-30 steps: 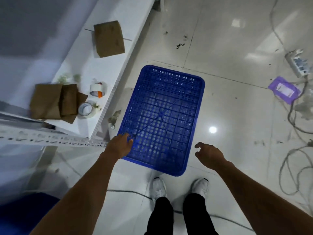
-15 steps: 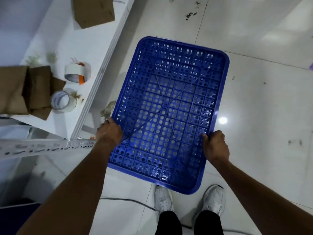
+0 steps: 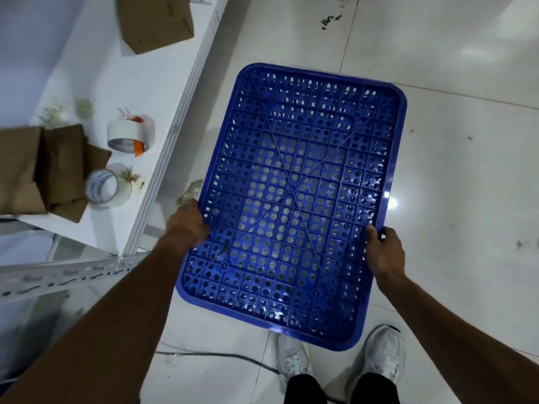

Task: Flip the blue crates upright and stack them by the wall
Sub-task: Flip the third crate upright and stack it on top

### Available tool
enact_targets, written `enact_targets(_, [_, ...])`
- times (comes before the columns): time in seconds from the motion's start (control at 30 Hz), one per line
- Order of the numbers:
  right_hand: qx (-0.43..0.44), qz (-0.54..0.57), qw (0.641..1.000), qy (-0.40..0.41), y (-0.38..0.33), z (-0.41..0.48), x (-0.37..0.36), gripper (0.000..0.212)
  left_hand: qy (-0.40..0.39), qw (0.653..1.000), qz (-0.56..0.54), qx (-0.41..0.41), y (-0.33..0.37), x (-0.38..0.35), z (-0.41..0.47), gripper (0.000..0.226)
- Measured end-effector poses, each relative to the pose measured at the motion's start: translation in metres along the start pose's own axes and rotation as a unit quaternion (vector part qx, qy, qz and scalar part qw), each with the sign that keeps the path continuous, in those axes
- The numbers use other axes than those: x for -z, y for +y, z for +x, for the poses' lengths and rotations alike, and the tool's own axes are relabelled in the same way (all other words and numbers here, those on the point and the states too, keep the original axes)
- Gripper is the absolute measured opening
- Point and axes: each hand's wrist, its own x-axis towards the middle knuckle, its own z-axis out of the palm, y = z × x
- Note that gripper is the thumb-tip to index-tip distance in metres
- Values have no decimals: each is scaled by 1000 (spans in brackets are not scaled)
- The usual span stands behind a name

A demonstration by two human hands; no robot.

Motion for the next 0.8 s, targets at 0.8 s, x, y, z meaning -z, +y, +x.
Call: enact_targets(0.8, [90, 32, 995, 10, -57, 27, 190, 42, -158, 985, -65, -14, 96, -31, -119, 63])
